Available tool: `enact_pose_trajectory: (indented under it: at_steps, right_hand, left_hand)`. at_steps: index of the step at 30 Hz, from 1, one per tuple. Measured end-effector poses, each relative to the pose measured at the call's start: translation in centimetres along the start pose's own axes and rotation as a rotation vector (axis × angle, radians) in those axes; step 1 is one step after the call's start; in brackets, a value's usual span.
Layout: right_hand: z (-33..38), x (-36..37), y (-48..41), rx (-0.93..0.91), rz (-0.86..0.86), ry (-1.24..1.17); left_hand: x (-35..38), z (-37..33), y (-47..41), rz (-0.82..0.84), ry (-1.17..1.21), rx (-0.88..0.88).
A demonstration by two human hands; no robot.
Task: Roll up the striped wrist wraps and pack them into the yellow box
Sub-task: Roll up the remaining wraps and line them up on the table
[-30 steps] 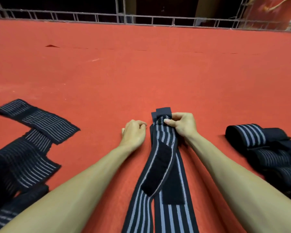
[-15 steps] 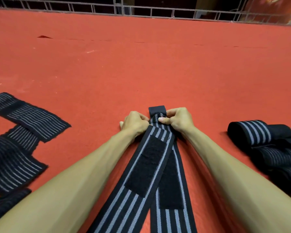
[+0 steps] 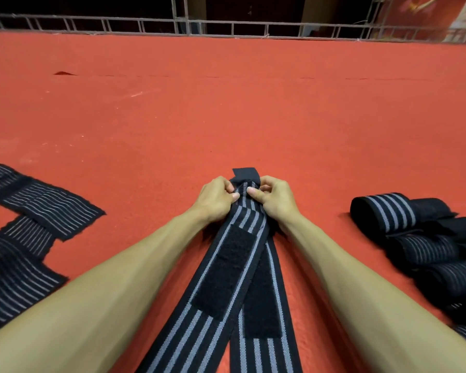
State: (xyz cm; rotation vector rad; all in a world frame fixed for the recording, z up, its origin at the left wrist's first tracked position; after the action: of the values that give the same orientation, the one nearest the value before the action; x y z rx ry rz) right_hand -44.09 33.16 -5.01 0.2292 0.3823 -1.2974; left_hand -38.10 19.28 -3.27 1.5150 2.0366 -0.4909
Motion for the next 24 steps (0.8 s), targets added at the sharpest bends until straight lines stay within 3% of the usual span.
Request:
enact_pose_trajectory:
  at_steps: [6,11,22,24]
  right_hand:
    - [4.7,-3.0,3.1,-0.050,0.006,-0.376]
    - [10.4,-4.8,7.1,-0.105,0.002,-0.565]
    - [23.1,-10.5,16.5,-0.269,0.031,-0.594]
    - [25.0,-11.3,18.3,-0.311,0.069,-0.475]
  left_hand:
    - [-3.3,-5.2,4.0,-0.085,0.118,0.179]
    - [-6.0,-9.7,8.8,-0.146,0.016,0.327]
    - [-14.2,-19.0,20.8,-0.262,0.195,0.503]
    - [-15.7,-20.4,22.9,-0.260,0.201,0.533]
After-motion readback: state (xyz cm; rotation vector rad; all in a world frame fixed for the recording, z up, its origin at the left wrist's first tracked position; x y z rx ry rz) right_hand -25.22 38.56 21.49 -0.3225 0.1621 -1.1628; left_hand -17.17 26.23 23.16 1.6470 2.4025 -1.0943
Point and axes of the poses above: each hand's wrist, its own y-axis away from the middle knuckle, its own x-axis out of the palm, z = x × y, the point moved 9 cm from there along -y, towards the middle knuckle, and after that the axes turned 2 degrees about y, right-handed, at the moved point
